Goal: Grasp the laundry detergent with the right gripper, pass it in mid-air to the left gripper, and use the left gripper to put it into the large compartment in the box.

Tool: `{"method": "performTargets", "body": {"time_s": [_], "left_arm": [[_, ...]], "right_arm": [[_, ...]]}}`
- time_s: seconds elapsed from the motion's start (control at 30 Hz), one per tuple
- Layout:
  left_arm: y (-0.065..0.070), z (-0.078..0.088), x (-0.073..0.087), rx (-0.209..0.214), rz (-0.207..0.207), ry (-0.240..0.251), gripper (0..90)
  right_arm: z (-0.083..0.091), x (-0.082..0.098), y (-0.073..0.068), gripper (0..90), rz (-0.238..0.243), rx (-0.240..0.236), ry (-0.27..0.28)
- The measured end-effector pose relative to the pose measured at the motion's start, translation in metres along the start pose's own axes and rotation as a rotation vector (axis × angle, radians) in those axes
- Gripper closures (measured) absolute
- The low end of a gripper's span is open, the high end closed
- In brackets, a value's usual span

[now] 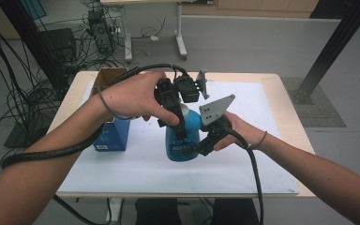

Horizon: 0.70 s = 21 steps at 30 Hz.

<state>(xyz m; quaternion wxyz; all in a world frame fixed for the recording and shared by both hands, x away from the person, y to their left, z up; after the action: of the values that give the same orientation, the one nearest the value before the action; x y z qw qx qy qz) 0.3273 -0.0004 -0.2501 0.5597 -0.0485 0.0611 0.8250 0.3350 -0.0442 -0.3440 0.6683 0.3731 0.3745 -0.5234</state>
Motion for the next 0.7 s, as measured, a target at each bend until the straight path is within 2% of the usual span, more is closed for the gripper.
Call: {"method": "performTargets", "body": {"time_s": [0.7], "left_arm": [[0.0002,-0.0002,-0.0001,-0.010,0.006,0.002,37.3]], "right_arm": [[-0.0002,0.0003,0.0005,41.9,-0.002,-0.001,0.006]]}}
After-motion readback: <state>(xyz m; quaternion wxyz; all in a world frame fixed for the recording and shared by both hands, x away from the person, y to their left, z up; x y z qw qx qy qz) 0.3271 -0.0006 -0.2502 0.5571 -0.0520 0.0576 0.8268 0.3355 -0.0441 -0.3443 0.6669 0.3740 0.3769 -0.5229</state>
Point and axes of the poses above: each handheld gripper's, and its own axes: z roughly backward along the jaws, x roughly out of its underside, y roughly to its right, the point moved 9 cm from there along -z, roughly forward along the jaws, and after that the axes turned 7 degrees about z, right-handed, at the moved point
